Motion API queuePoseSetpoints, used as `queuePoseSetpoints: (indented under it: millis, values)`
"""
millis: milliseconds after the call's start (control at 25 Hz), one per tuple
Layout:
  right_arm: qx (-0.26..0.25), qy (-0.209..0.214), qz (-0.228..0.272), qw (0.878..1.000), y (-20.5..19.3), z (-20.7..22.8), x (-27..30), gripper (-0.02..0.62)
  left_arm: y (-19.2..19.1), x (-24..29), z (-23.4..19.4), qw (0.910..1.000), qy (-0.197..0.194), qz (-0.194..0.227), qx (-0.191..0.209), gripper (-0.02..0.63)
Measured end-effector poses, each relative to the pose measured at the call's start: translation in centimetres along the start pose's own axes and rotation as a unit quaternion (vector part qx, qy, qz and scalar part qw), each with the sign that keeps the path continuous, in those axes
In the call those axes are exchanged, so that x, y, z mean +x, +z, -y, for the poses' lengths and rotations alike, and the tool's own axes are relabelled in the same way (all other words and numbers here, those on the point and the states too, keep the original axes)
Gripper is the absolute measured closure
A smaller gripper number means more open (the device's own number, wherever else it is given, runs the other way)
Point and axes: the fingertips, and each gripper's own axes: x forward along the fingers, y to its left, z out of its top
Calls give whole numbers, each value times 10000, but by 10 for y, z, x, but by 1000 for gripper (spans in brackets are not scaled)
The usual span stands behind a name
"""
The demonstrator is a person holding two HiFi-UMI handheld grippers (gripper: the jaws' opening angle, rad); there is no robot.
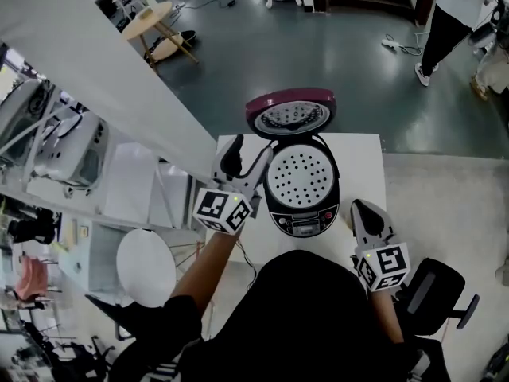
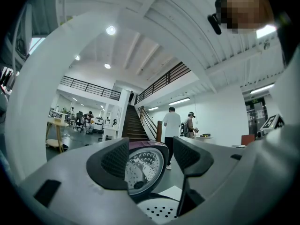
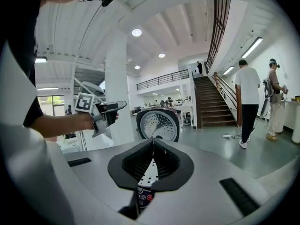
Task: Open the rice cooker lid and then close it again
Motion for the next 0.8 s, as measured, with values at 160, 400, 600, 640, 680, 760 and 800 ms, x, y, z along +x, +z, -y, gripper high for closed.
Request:
queuePoseSetpoints:
  millis: [160, 400, 600, 640, 680, 760, 800]
  values:
    - [-3, 50, -9, 10000, -2, -1, -2, 594, 9, 19, -11, 9996, -112, -152, 209, 333]
    - [73, -36, 6, 10000, -4, 4, -6, 594, 15, 54, -33, 9984, -290, -359, 341, 333]
    - [184, -195, 42, 9996, -3, 12, -12, 594, 20, 87, -59, 9964, -548, -481, 437, 333]
    - [210, -231, 58, 9995, -2, 13, -13, 594, 16, 94, -61, 9947, -666, -616, 475, 333]
    - [223, -259, 74, 9994, -1, 14, -14, 594, 11, 100, -61, 9928, -795, -739, 506, 333]
    - [226, -276, 104, 9993, 0, 16, -14, 594, 2, 113, -58, 9894, -1042, -888, 490, 333]
    - [237, -267, 125, 9993, 1, 15, -12, 594, -1, 118, -57, 9884, -1142, -908, 431, 333]
